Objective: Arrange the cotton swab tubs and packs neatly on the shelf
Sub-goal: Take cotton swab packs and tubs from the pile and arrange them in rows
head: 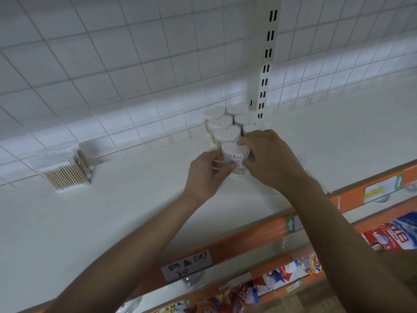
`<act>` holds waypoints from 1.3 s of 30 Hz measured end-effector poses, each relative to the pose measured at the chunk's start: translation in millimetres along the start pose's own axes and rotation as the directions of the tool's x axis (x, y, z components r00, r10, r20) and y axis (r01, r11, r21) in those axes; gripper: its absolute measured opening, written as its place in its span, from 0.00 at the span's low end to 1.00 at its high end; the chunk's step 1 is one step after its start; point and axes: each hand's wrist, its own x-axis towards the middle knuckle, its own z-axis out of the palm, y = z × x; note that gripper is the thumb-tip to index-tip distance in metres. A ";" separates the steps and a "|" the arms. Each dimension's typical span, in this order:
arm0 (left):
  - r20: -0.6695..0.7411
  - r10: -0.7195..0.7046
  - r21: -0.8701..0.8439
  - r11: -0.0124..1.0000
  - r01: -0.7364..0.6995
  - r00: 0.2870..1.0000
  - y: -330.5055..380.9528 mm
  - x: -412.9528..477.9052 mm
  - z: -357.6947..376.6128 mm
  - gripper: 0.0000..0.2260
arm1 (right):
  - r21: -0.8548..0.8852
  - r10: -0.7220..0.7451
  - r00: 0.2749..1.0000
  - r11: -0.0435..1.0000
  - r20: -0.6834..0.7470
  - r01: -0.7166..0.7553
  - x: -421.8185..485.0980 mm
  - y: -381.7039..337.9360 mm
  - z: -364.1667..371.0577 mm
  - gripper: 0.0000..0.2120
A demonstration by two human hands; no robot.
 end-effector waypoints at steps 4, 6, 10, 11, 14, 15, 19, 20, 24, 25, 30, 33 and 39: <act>-0.001 -0.008 0.006 1.000 0.008 1.000 0.5 0.2 0.3 0.11 | 0.009 0.003 1.000 1.000 -0.015 -0.003 -1.2 0.5 1.1 0.20; -0.005 -0.007 -0.003 1.000 0.007 1.000 0.8 -0.6 0.3 0.11 | 0.007 0.001 1.000 1.000 -0.018 -0.001 -1.4 0.3 1.3 0.19; -0.012 -0.022 0.004 1.000 0.022 1.000 0.3 -0.6 0.7 0.12 | -0.011 -0.005 1.000 1.000 -0.007 0.005 -0.8 -0.5 0.9 0.19; -0.011 -0.027 0.011 1.000 0.027 1.000 0.4 -0.3 0.9 0.12 | -0.014 -0.004 1.000 1.000 -0.007 0.004 -0.5 -0.6 0.9 0.20; -0.012 -0.038 0.025 0.999 0.039 0.999 0.5 -0.1 1.5 0.13 | -0.018 -0.002 1.000 1.000 0.001 0.002 -0.4 -2.0 1.2 0.20; -0.013 -0.043 0.027 0.999 0.044 0.999 0.3 -0.3 1.5 0.13 | -0.018 0.001 1.000 1.000 0.003 -0.001 -0.3 -2.4 1.2 0.20; -0.003 -0.057 0.044 0.997 0.057 0.998 0.8 -2.9 -0.7 0.15 | -0.006 0.005 1.000 1.000 -0.009 -0.005 -0.4 -4.1 -0.2 0.19; -0.007 -0.061 0.051 0.997 0.061 0.998 1.4 -3.9 -1.8 0.16 | -0.007 0.004 1.000 1.000 -0.016 -0.004 -0.6 -5.0 -0.8 0.19; -0.010 -0.055 0.066 0.996 0.056 0.998 4.4 -8.8 -10.0 0.18 | 0.015 -0.025 0.997 1.000 -0.070 0.026 -2.9 -16.2 -1.3 0.17; -0.006 -0.044 0.080 0.996 0.045 0.999 4.3 -10.0 -13.7 0.19 | 0.026 -0.043 0.996 0.999 -0.084 0.045 -2.9 -21.6 0.0 0.16; -0.026 -0.013 0.155 0.988 0.017 1.000 -1.2 -18.4 -42.0 0.16 | 0.066 -0.155 0.986 0.985 -0.060 0.159 1.0 -53.3 16.1 0.14; -0.082 -0.029 0.200 0.979 0.045 0.996 -11.4 -28.8 -63.5 0.16 | 0.085 -0.217 0.976 0.972 -0.003 0.217 3.8 -70.0 29.9 0.16; -0.187 -0.014 0.382 0.920 0.086 0.982 -34.7 -61.9 -117.1 0.16 | 0.085 -0.328 0.942 0.943 0.071 0.321 11.2 -118.6 57.7 0.18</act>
